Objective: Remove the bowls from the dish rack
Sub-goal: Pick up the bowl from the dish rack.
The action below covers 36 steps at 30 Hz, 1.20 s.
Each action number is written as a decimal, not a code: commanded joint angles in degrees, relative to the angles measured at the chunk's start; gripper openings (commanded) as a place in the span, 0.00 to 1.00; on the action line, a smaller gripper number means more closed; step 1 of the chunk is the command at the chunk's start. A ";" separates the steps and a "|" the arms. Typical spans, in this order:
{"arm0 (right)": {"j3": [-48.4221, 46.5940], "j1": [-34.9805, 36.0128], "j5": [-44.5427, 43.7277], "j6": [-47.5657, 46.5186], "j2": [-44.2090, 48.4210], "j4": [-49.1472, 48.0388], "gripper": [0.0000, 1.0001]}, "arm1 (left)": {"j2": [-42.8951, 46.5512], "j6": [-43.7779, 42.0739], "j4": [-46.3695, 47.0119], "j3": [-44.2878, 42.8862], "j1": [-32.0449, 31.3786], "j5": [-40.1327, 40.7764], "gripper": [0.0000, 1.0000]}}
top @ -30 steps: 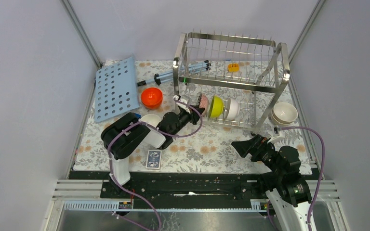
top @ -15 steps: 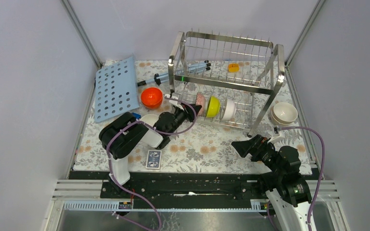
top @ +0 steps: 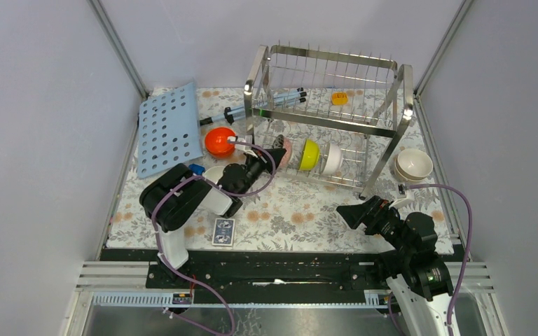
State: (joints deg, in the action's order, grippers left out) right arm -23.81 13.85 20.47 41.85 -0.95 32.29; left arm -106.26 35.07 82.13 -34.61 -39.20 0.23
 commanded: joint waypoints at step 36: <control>-2.88 0.50 -0.34 -0.25 0.59 0.71 0.99 | 30.22 9.39 -5.30 7.95 1.46 -12.87 0.00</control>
State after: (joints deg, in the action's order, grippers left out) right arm -24.14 13.85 20.43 41.87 -0.95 33.36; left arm -84.38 44.25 77.56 -27.22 -37.89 -8.73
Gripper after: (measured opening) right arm 0.986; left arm 0.025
